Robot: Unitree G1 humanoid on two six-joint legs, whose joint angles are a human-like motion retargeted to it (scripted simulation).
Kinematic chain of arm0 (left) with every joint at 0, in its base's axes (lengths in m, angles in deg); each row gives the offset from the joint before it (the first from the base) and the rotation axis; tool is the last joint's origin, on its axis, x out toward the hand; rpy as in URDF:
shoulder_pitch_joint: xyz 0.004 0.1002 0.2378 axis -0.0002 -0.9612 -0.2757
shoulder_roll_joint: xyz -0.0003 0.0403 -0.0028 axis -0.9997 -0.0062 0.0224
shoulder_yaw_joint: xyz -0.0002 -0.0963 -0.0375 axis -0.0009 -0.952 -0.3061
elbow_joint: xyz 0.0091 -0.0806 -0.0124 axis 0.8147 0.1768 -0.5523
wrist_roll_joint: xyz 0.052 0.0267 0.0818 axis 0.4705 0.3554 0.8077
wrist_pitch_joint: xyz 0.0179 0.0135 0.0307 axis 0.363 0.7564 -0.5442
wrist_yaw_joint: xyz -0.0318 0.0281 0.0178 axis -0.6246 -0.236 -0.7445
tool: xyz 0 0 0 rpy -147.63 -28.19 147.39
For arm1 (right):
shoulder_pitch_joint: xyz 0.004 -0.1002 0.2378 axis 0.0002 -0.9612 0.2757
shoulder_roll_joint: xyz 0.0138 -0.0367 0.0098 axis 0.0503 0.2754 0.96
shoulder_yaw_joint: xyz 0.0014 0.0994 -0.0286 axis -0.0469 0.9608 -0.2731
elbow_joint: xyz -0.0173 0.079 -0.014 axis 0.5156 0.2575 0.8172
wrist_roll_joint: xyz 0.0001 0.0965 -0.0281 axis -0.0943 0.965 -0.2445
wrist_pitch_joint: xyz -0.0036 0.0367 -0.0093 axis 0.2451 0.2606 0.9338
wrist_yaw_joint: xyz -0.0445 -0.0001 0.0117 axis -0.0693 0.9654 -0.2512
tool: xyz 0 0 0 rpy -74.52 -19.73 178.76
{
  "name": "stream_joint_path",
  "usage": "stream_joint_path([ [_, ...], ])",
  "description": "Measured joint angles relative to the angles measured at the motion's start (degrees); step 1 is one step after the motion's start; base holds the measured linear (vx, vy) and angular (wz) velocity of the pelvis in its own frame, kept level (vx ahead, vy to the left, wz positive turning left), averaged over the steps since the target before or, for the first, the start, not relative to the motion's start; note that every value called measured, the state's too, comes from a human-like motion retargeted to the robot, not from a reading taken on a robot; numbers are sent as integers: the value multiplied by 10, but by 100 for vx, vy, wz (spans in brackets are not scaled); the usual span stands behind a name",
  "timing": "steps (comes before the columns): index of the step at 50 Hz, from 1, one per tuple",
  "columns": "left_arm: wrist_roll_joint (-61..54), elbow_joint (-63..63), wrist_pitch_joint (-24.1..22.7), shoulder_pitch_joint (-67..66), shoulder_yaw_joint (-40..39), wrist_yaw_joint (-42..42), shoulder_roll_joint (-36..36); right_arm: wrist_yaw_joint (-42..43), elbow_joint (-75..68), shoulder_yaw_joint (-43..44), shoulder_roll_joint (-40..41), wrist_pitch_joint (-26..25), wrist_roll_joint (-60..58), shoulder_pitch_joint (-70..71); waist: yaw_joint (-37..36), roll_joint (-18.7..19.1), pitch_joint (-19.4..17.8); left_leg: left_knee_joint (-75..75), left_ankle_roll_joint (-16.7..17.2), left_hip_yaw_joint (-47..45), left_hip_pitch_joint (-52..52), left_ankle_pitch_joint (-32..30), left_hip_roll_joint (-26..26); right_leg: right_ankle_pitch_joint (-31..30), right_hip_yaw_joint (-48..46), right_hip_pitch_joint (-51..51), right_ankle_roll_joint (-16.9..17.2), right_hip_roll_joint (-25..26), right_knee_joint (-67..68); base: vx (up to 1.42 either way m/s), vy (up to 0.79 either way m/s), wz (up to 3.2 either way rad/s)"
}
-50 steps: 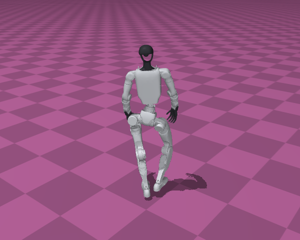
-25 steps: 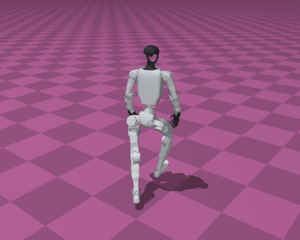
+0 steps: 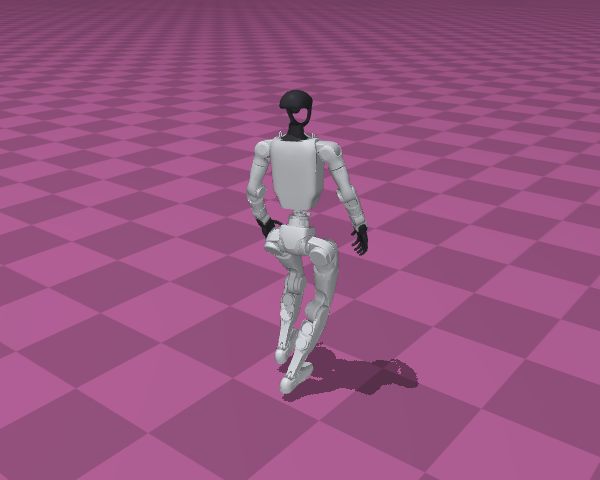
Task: Sport exercise
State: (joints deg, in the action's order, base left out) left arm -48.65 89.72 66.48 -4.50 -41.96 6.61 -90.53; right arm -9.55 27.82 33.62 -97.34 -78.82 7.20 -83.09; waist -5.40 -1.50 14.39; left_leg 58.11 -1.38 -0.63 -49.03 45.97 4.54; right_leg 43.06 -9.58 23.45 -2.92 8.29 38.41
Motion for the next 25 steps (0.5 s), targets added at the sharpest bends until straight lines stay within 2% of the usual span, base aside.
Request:
stream_joint_path([
  [5,25,39,2,-37,-3,14,18,10,26,-7,-20,10,-38,15,37,13,41,-228,12,20,-27,-29,-40,13,30,-14,3,-12,-9,49,8,-44],
  [9,37,61,5,-50,-3,29,28,27,29,-8,-31,13,-56,24,49,34,46,-219,11,22,-41,-35,-34,34,50,-30,-1,-9,34,47,10,-66],
  [13,33,70,5,-49,-2,49,33,48,12,-10,-36,10,-64,22,58,43,46,-91,6,8,-74,-42,-30,51,47,-32,3,-31,120,48,14,-64],
  [16,14,66,-3,-14,9,73,38,67,-20,-18,-47,7,-64,38,69,27,10,-45,-6,-20,-48,-54,-58,31,63,-48,26,-74,195,49,18,-25],
  [19,-1,40,-19,29,37,106,39,86,-50,-41,-68,3,-63,60,90,3,-21,-19,-21,-45,-48,-69,-111,-25,82,-12,66,-127,301,39,20,25],
  [22,-7,3,-39,72,75,146,35,103,-70,-69,-92,-1,-57,85,105,-1,-61,53,-35,-54,-88,-63,-144,-88,87,55,101,-149,429,27,18,17],
  [25,-11,-38,-54,130,115,195,32,123,-89,-88,-120,-1,-27,133,115,5,-110,154,-51,-57,-163,-47,-163,-125,89,148,131,-141,563,19,14,9],
])
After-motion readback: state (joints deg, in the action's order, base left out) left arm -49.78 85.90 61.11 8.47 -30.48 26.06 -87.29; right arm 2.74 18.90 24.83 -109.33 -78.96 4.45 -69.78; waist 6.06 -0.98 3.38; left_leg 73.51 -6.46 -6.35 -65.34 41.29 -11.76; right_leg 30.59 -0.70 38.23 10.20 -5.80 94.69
